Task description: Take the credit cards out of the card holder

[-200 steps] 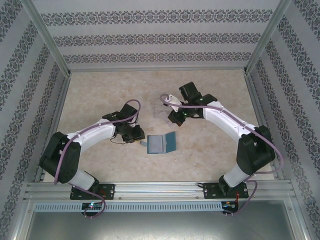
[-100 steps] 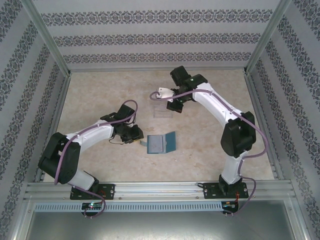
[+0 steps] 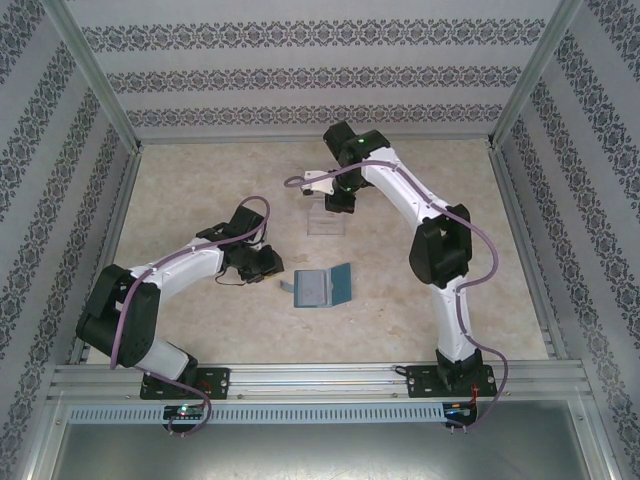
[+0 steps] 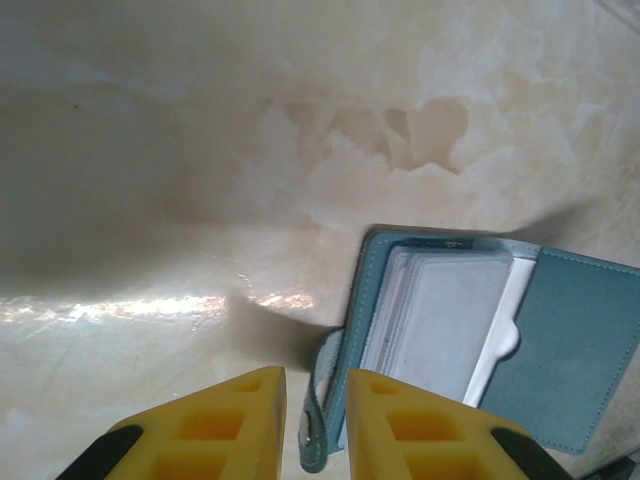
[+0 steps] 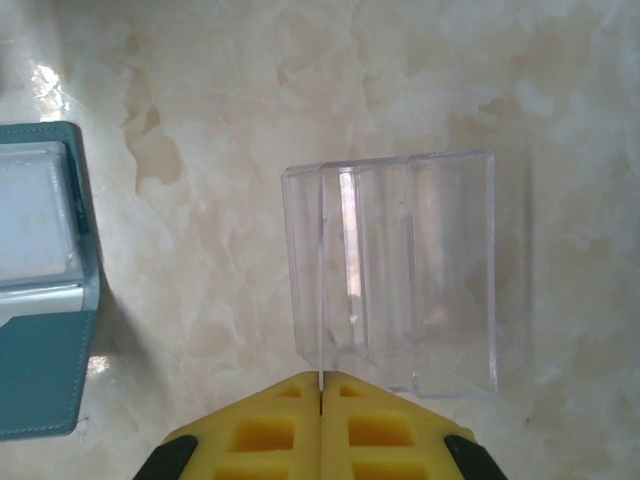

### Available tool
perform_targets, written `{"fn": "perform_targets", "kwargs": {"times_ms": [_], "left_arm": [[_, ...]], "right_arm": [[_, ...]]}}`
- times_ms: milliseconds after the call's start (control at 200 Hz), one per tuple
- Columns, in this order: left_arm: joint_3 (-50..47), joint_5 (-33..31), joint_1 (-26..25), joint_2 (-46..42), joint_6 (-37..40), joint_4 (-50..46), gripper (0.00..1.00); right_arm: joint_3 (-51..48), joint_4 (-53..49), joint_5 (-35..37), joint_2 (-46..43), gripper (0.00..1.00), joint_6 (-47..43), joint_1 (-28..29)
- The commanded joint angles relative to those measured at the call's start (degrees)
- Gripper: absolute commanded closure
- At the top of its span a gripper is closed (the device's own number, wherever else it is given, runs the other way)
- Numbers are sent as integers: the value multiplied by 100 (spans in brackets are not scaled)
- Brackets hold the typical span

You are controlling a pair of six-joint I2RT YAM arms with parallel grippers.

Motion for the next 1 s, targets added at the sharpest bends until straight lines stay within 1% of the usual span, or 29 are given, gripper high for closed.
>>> {"fn": "perform_targets", "kwargs": {"times_ms": [0,160,310,595,994], "left_arm": [[-128,3,116,-155,-102,107,77],[-112,56,191,-125,-71,111,77],[-126,68,231,-133,-36,82,77],[-166,204,290,-48,-19,221,77],[-130,295,357,-10,151,131,77]], "right_arm": [[387,-425,169,332,100,-171,73],[784,-485,598,753,100,-151,136],[1102,-671,689,1052,100,-195,180],[1120,-1094,498,1244,100,-244,308],[845,-1296,328,1289,100,-118,414]]}}
